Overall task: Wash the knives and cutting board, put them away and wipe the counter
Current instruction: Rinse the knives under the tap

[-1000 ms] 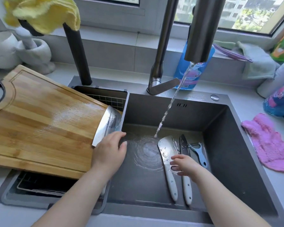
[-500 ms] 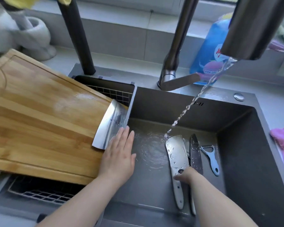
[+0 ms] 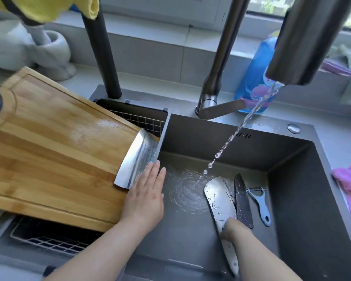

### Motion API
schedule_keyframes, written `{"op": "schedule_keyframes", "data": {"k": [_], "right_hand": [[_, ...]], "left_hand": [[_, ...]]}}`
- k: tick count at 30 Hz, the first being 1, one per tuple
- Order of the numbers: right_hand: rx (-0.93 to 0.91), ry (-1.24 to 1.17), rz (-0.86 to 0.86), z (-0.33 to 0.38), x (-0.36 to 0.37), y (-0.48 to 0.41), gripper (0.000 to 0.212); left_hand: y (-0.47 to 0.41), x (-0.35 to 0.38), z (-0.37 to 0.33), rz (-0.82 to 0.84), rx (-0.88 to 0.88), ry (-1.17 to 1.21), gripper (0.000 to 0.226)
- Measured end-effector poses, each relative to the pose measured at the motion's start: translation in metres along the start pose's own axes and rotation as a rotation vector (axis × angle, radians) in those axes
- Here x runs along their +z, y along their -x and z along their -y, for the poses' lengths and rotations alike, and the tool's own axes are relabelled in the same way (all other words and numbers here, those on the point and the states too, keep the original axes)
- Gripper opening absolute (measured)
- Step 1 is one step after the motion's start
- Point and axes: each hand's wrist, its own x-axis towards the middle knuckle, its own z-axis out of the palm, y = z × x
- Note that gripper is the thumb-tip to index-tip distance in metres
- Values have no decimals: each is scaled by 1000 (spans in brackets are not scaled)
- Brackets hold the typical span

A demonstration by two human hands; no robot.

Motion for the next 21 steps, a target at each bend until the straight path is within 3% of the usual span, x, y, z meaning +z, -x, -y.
{"op": "schedule_keyframes", "data": {"k": [3,8,12,13,16,19,21], "right_hand": [[5,-16,14,0,2,2,29],[14,54,-3,4,7,4,41],[-35,92,63,7,-2,9,17],[-31,63,74,5,-5,13,17],[-53,-143,71,0,-11,19,47],[-106,-430,82,-1,-22,35,34],[-144,-463,-4,0,-32,48,39]], "left_hand": [[1,1,0,46,-6,-5,58],[0,3,0,44,-22,11,59],[1,3,-1,56,-35,43,59],[1,4,0,51,-32,50,59],[0,2,0,58,-41,64,58],[1,1,0,53,-39,94,58],[1,0,-1,65,-35,94,59]]}}
